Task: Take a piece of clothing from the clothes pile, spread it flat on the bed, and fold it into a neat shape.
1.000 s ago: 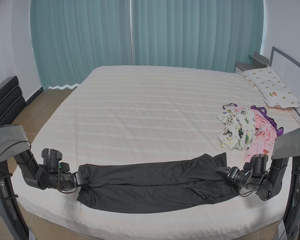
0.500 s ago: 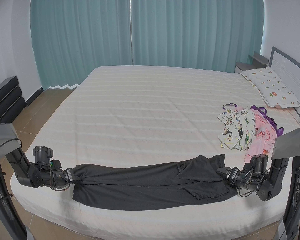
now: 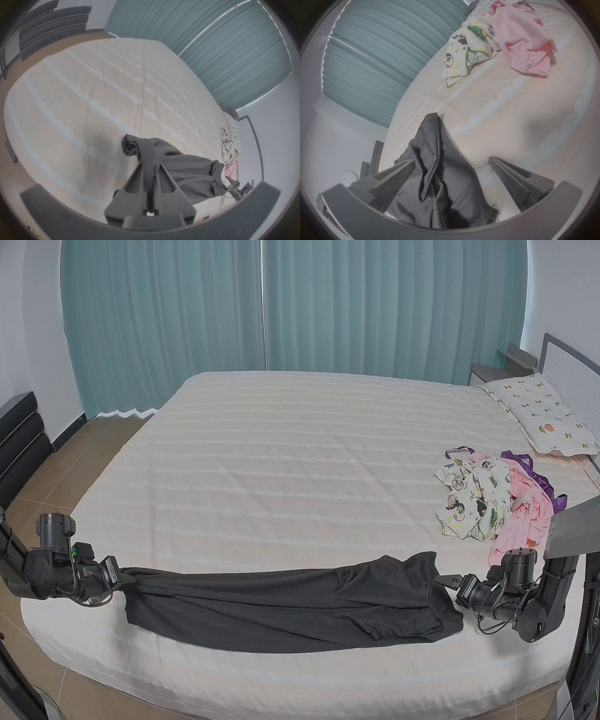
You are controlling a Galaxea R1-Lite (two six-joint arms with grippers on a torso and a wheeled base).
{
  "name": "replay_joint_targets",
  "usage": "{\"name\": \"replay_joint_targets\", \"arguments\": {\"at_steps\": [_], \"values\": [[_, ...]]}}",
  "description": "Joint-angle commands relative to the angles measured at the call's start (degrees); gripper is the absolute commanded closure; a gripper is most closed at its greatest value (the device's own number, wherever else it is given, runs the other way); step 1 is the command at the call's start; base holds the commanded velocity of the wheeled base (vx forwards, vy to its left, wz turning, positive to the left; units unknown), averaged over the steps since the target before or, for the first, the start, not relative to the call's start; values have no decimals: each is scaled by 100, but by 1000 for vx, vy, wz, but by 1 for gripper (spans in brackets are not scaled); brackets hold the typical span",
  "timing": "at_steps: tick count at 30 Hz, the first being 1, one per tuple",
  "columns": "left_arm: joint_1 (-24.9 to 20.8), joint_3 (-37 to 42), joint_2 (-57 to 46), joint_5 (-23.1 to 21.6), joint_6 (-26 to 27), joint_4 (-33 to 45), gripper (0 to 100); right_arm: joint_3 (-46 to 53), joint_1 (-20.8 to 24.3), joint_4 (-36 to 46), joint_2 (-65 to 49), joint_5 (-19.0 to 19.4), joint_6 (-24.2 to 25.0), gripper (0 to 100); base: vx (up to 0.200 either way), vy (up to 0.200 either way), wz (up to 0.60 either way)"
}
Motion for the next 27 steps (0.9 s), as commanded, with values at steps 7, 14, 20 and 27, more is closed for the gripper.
{"name": "replay_joint_targets", "arguments": {"at_steps": [7,14,20,27], "values": [[884,-1094,-559,-87,67,1410,100,8,-17,-10,-98,1,1,0,0,0,0],[1315,-1305,-594,-271,50,1506,100,17,-17,-10,-106,1,1,0,0,0,0],[989,-1235,-814,-210,6,1796,100,34,-8,-10,-106,1,1,0,0,0,0],[-540,-1147,-1350,371,-768,2280,100,34,1,-10,-115,1,1,0,0,0,0]]}}
